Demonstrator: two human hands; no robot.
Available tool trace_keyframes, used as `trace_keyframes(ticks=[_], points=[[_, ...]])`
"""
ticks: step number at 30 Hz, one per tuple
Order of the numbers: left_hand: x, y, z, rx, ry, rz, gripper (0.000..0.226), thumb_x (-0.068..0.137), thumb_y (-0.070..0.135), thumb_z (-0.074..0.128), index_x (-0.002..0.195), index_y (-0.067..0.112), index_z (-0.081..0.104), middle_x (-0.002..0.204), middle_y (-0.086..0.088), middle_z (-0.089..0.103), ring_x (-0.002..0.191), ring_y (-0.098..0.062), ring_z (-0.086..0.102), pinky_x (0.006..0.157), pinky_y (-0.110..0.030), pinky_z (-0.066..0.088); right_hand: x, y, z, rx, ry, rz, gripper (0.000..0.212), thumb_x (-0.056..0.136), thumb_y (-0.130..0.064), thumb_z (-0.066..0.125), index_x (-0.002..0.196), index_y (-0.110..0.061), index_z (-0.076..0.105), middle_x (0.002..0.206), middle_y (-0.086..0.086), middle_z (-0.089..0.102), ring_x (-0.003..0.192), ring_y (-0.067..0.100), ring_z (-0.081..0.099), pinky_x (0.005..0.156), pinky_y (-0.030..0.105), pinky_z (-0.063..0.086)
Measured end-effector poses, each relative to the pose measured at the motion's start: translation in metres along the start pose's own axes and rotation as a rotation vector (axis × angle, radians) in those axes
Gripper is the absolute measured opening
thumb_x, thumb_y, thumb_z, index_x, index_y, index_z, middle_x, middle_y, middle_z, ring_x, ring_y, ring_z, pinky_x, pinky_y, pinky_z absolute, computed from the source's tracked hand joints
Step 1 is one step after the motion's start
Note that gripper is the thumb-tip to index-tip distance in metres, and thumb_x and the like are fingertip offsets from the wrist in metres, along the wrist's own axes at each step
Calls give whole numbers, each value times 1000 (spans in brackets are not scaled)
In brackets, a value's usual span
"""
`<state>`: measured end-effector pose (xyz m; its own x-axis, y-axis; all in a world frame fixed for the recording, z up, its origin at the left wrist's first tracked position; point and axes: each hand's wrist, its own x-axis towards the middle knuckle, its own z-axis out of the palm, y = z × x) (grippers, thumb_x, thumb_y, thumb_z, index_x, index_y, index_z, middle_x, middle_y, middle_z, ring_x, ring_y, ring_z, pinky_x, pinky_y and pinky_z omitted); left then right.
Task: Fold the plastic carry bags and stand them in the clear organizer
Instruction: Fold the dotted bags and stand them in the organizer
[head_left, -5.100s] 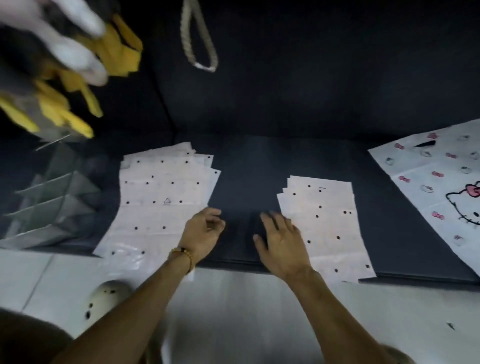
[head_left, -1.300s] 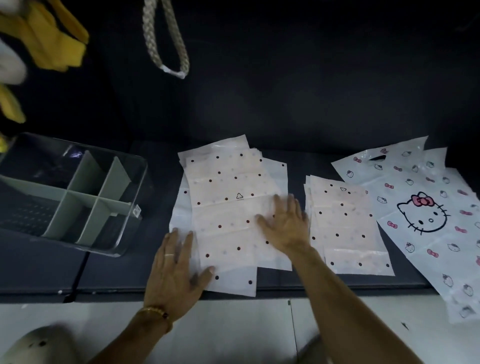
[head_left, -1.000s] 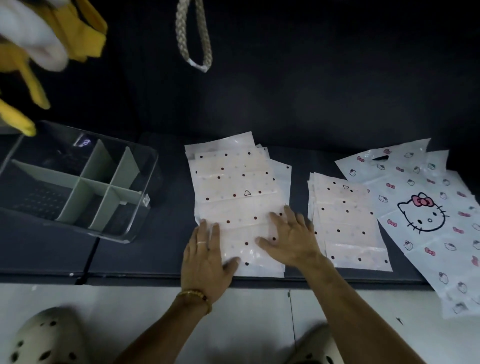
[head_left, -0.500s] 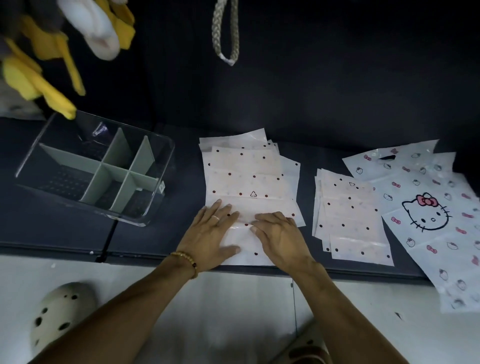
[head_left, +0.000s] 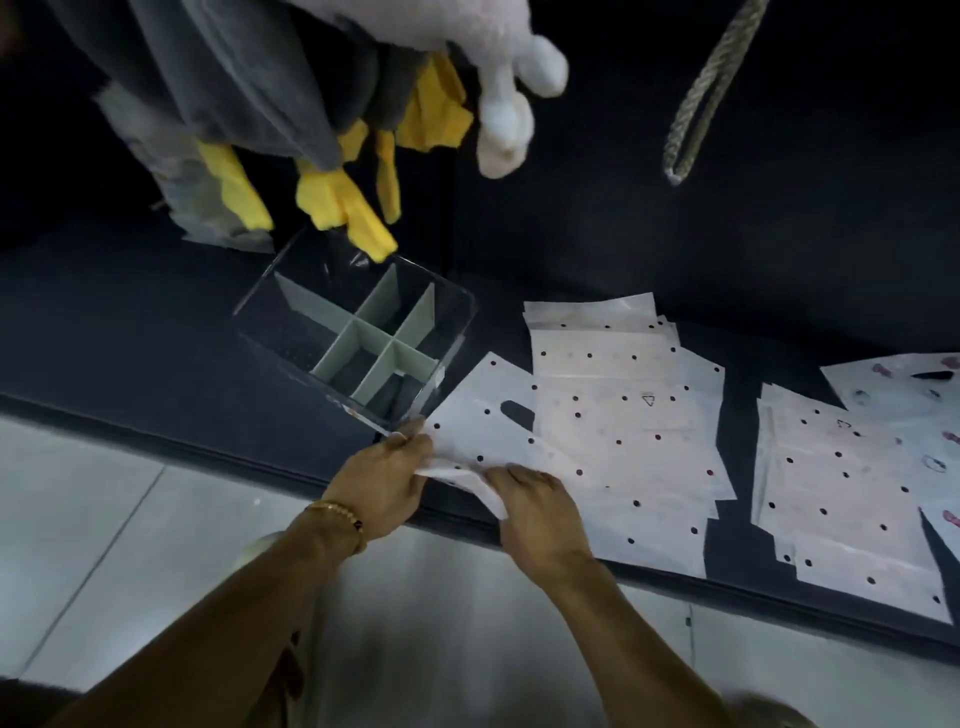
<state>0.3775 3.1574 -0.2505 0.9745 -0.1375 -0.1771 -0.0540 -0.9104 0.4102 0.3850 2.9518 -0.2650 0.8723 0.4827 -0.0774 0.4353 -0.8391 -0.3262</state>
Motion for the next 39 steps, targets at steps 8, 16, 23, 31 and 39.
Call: trace_keyframes(ticks=[8,16,23,31,39], points=[[4,-42,-17,-277,174,-166,13,83,6,60,91,16,65,89,-4,68,83,-25,63,75,-33,48,29,-16,2,414,35,242,31,81,-2,61,100,-26,65,93,-10,68,86,11,63,74,15,48],[-19,-56,-16,-900,35,-407,31,72,6,80,99,12,68,96,-4,72,90,-22,68,73,-31,57,32,-9,0,952,93,579,18,82,-27,70,71,-24,57,59,-21,59,55,-4,55,50,8,40],[4,-31,5,-577,85,-424,20,87,24,65,102,11,68,98,-3,68,87,-21,62,76,-27,49,34,7,4,780,232,848,22,94,-26,52,106,-9,60,99,5,61,91,24,56,82,28,44],[19,-27,13,-458,145,-535,28,94,26,54,108,4,63,109,-15,67,98,-36,60,90,-39,49,32,19,9,689,209,821,6,87,-24,63,84,-21,67,88,-4,66,82,13,61,74,21,45],[23,-27,18,-382,167,-648,48,93,36,55,128,4,53,123,-20,59,113,-39,53,99,-45,44,38,24,12,716,232,839,15,82,-27,71,92,-18,65,74,-16,59,76,6,59,66,12,40]])
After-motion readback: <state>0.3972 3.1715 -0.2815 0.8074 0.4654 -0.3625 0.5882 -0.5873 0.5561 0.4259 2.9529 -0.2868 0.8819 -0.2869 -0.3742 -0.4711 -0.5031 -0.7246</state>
